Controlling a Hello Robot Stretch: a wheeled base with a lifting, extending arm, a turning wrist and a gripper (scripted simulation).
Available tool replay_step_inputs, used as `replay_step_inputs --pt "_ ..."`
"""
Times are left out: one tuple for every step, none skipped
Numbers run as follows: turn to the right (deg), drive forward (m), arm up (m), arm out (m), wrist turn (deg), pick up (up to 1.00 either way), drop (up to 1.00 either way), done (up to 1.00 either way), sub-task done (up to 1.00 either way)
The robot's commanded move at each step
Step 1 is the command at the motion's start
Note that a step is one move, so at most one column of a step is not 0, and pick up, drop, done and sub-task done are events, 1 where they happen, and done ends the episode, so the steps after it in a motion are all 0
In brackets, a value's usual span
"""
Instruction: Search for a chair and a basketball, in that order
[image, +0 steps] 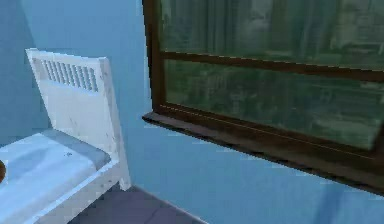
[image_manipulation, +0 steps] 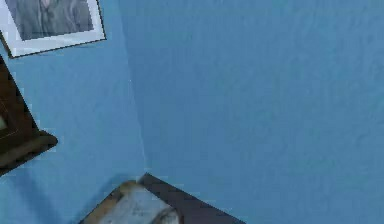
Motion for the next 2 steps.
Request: replay_step_inputs --pt "-45.0 0.00 0.00 0.00 0.0 0.00 0.00 0.00 0.00" --pt "-45.0 0.00 0.00 0.00 0.0 0.00 0.00 0.00 0.00"
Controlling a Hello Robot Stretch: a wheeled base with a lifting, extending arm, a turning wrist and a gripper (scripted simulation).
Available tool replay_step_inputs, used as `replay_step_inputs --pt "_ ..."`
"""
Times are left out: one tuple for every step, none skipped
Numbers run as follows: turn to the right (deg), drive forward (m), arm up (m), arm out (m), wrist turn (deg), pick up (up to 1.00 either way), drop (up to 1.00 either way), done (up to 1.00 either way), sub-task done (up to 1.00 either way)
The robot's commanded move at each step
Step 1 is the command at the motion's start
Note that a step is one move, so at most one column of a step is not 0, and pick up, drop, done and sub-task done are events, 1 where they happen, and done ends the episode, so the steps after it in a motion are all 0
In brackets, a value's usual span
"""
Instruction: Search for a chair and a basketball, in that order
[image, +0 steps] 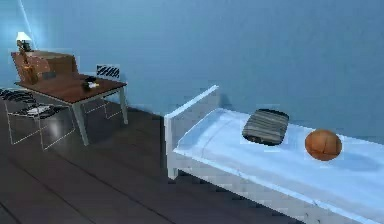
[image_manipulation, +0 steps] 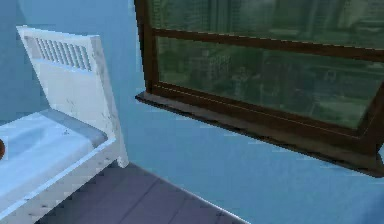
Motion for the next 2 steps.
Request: replay_step_inputs --pt "-36.0 0.00 0.00 0.00 0.0 0.00 0.00 0.00 0.00" --pt "0.0 1.00 0.00 0.00 0.0 0.00 0.00 0.00 0.00"
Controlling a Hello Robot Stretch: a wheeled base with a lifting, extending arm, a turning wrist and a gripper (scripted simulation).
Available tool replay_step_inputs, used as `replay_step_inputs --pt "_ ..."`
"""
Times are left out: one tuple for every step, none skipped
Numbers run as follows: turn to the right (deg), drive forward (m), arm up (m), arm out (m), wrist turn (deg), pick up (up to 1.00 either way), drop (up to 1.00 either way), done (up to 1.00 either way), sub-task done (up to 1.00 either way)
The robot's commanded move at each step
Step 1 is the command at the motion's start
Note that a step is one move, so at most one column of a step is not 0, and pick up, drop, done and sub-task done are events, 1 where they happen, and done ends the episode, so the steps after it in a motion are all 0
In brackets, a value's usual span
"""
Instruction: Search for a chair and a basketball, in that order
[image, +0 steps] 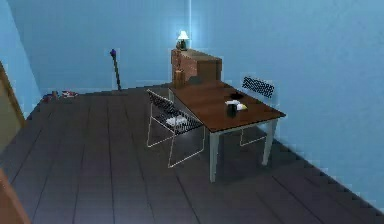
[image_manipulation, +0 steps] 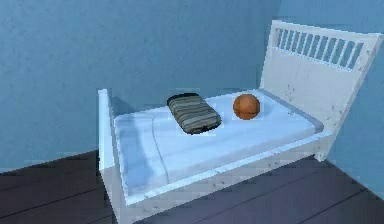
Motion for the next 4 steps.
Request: replay_step_inputs --pt "0.0 0.60 0.00 0.00 0.0 0.00 0.00 0.00 0.00" --pt "-45.0 0.00 0.00 0.00 0.0 0.00 0.00 0.00 0.00" --pt "-3.0 0.00 0.00 0.00 0.0 0.00 0.00 0.00 0.00" --pt "0.0 0.65 0.00 0.00 0.0 0.00 0.00 0.00 0.00"
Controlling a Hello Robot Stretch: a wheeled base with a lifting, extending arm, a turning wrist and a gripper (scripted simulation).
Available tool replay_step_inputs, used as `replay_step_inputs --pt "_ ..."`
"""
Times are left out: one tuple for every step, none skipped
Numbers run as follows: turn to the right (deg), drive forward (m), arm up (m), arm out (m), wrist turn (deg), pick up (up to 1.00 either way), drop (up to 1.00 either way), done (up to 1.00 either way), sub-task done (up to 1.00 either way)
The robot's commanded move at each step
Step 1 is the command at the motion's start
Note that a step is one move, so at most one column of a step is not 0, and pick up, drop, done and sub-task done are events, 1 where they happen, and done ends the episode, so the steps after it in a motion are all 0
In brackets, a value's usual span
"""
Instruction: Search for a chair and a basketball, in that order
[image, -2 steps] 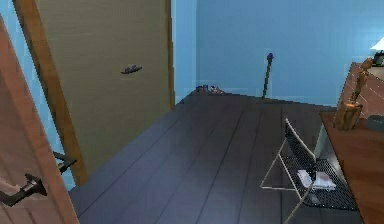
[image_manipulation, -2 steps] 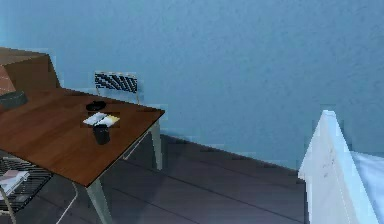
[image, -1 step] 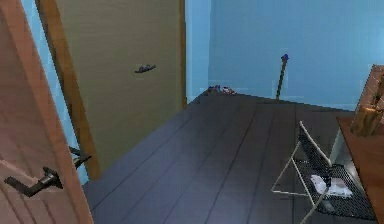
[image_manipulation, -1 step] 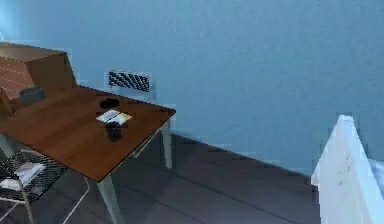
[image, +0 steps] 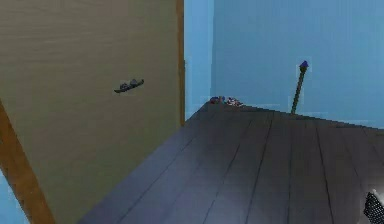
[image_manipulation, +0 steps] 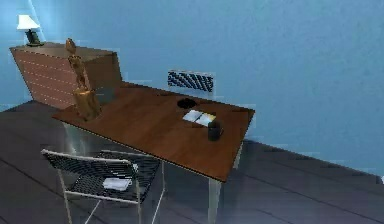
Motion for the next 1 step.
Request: replay_step_inputs --pt "36.0 0.00 0.00 0.00 0.0 0.00 0.00 0.00 0.00"
